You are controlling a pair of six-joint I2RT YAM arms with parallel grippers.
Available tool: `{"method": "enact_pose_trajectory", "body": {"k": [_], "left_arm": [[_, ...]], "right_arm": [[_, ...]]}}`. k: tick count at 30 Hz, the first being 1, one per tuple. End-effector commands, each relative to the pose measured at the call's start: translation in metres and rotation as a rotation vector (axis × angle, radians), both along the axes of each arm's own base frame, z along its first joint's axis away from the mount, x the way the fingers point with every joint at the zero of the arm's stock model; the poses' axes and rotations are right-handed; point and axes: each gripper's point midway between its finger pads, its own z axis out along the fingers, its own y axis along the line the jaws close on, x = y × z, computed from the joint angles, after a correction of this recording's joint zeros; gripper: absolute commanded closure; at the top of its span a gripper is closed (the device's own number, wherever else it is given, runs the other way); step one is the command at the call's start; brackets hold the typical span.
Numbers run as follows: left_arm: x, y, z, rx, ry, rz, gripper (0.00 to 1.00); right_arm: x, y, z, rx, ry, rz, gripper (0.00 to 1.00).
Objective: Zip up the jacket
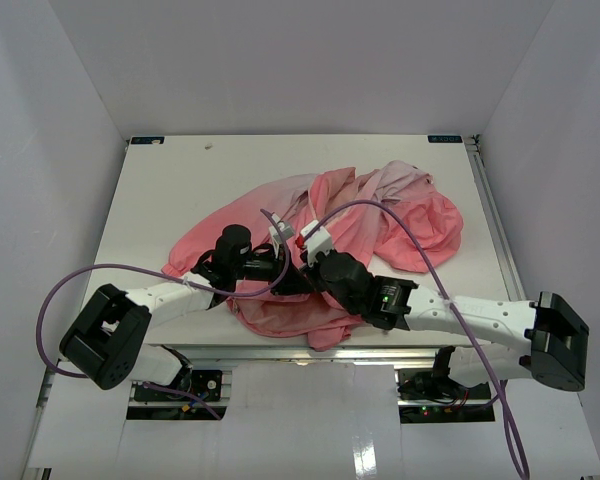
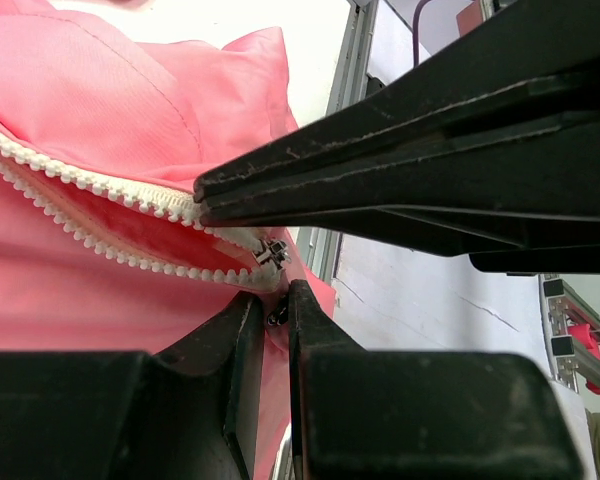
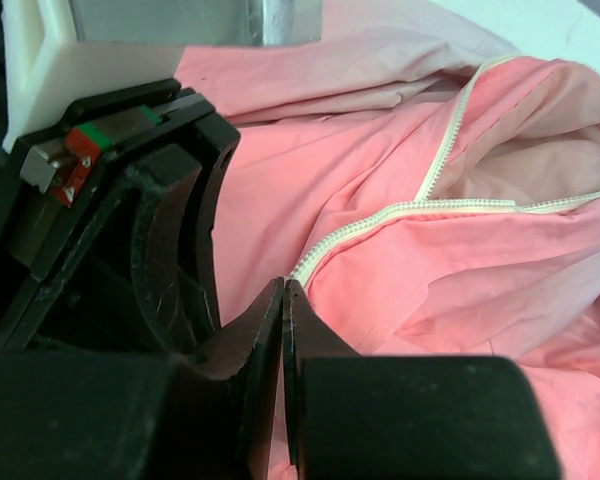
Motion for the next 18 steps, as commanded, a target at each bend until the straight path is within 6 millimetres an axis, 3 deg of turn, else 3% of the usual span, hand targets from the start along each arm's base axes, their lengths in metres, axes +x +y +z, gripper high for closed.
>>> {"method": "enact_pose_trajectory", "body": {"k": [1, 4, 7, 10, 15, 18], "left_arm": [[-0.01, 0.0, 0.016, -0.054, -0.021, -0.048, 1.0], [-0.011, 0.0, 0.019, -0.061, -0.016, -0.052, 1.0], [-0.009, 0.0, 0.02, -0.063, -0.015, -0.049, 1.0], [-0.008, 0.0, 0.02, -0.062, -0.01, -0.052, 1.0], [-0.009, 0.001, 0.017, -0.063, -0.004, -0.052, 1.0], [-0.009, 0.0, 0.019, -0.072, -0.005, -0.063, 1.0]], "right_arm": [[-0.014, -0.01, 0.037, 0.113, -0.029, 0.06, 0.78], [-0.029, -0.016, 0.067, 0.14, -0.222, 0.235, 0.65], [-0.03, -0.024, 0.071, -0.014, -0.426, 0.334, 0.64], [-0.023, -0.027, 0.082, -0.066, -0.552, 0.328, 0.64], [-0.021, -0.034, 0.051, -0.267, -0.607, 0.388, 0.6], [-0.029, -0.047, 0.034, -0.281, -0.65, 0.409, 0.56]]}}
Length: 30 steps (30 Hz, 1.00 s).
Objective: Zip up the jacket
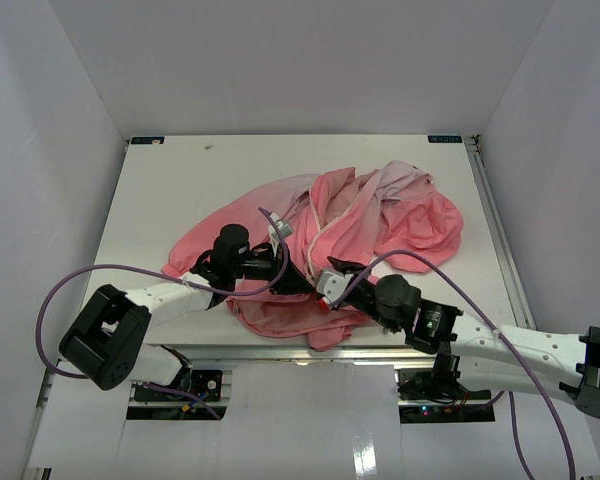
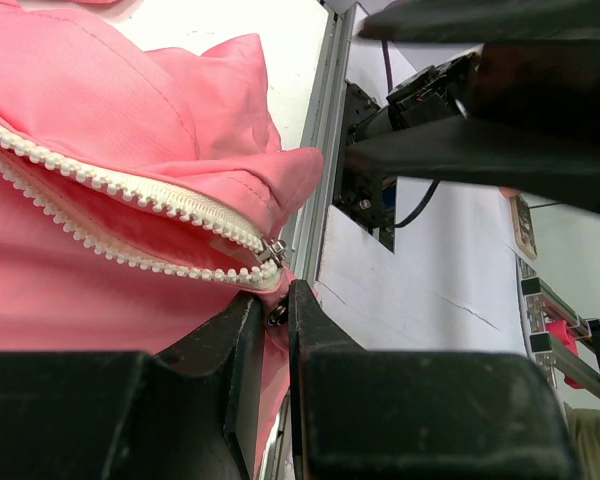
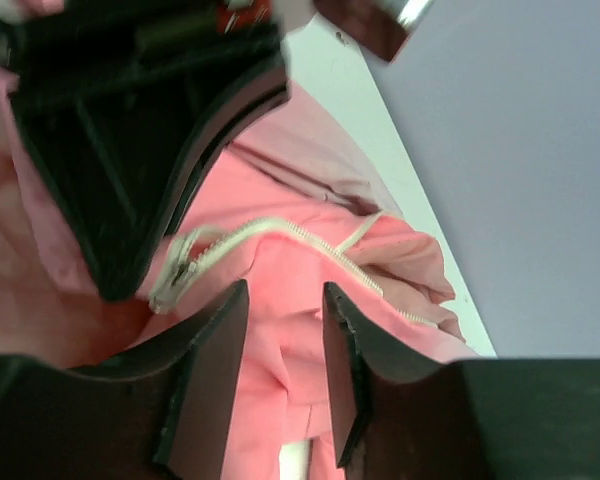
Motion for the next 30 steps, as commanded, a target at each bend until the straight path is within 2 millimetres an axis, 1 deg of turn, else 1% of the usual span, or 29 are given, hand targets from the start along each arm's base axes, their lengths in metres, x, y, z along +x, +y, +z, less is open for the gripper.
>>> {"method": "enact_pose_trajectory", "body": {"k": [1, 2, 4, 5, 6, 7, 11, 15, 18, 26, 30], "left_arm": [[-0.006, 0.0, 0.011, -0.044, -0.024, -0.048, 1.0], [-0.006, 0.0, 0.011, -0.043, -0.02, -0.051, 1.0], [-0.005, -0.001, 0.008, -0.04, -0.009, -0.054, 1.0], [-0.005, -0.001, 0.007, -0.041, -0.005, -0.057, 1.0], [-0.005, 0.0, 0.007, -0.044, -0.003, -0.059, 1.0], [-0.006, 0.0, 0.007, -0.047, -0.001, -0.06, 1.0], [-0.005, 0.0, 0.005, -0.043, 0.008, -0.06, 1.0], [-0.006, 0.0, 0.001, -0.034, 0.02, -0.058, 1.0], [-0.005, 0.0, 0.001, -0.034, 0.019, -0.057, 1.0], [-0.007, 0.001, 0.002, -0.04, 0.02, -0.062, 1.0], [-0.008, 0.001, 0.003, -0.042, 0.017, -0.061, 1.0]], "right_arm": [[-0.01, -0.013, -0.005, -0.041, -0.166, 0.06, 0.55], [-0.017, -0.014, -0.004, -0.023, -0.185, 0.085, 0.52], [-0.031, -0.01, -0.006, -0.023, -0.212, 0.135, 0.39], [-0.033, -0.011, -0.012, -0.046, -0.217, 0.141, 0.33], [-0.035, -0.012, -0.018, -0.062, -0.22, 0.129, 0.3], [-0.037, -0.012, -0.023, -0.069, -0.225, 0.123, 0.3], [-0.045, -0.01, -0.034, -0.067, -0.259, 0.132, 0.38], [-0.045, -0.009, -0.035, -0.084, -0.319, 0.113, 0.41], [-0.046, -0.005, -0.034, -0.091, -0.343, 0.121, 0.47], [-0.046, 0.002, -0.03, -0.101, -0.376, 0.13, 0.52], [-0.046, 0.006, -0.036, -0.131, -0.377, 0.138, 0.54]]}}
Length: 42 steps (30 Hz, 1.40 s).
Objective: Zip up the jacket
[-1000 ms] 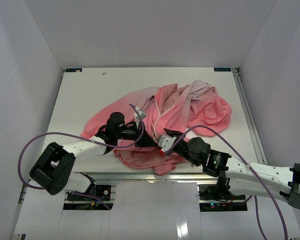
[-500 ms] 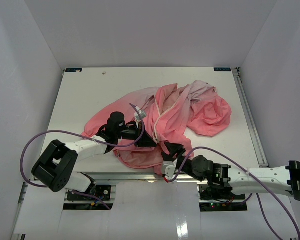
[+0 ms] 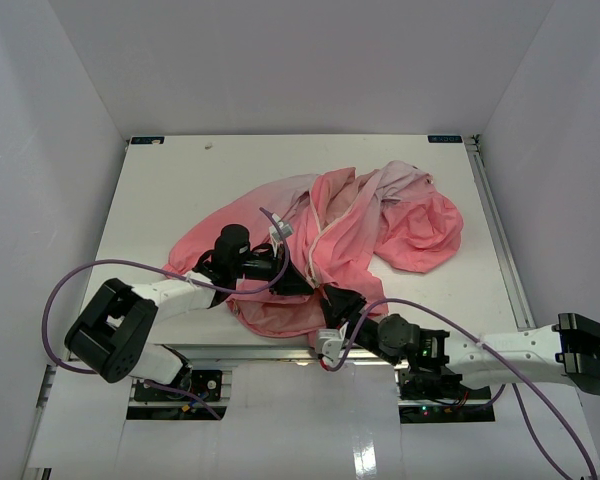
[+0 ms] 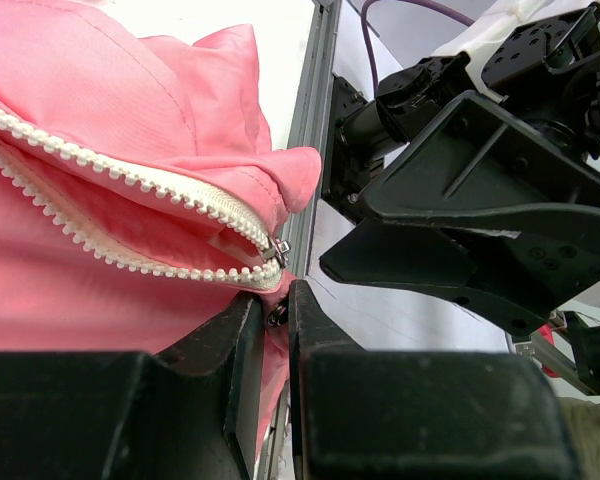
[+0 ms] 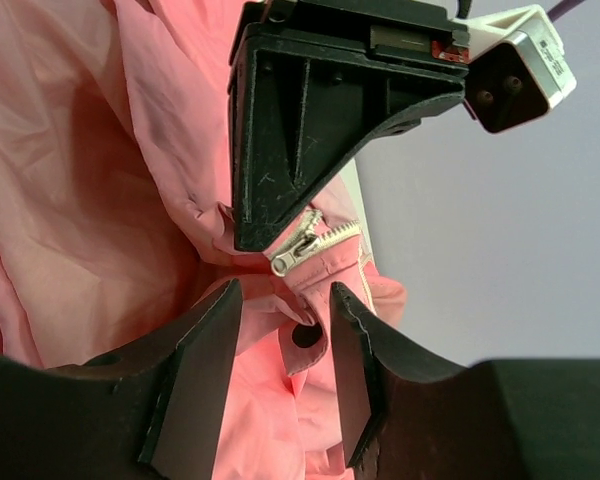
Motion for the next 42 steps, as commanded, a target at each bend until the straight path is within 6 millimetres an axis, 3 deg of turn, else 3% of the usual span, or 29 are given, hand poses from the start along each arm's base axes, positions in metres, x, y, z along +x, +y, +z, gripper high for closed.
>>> {"method": "enact_pose_trajectory", "body": {"k": [1, 18, 36, 42], "left_arm": [[-0.006, 0.002, 0.008, -0.03, -0.024, -0.032, 1.0], [-0.008, 0.002, 0.009, -0.035, -0.026, -0.036, 1.0], [-0.01, 0.003, 0.009, -0.038, -0.024, -0.038, 1.0], [-0.01, 0.003, 0.009, -0.039, -0.026, -0.039, 1.0]], "right_arm": [[0.001, 0.008, 0.022, 0.06, -0.034, 0.0, 0.54], [0.004, 0.022, 0.022, 0.032, -0.072, 0.001, 0.58], [0.013, 0.023, 0.023, 0.035, -0.08, -0.017, 0.61], [0.017, 0.022, 0.025, 0.05, -0.091, -0.034, 0.66]]}}
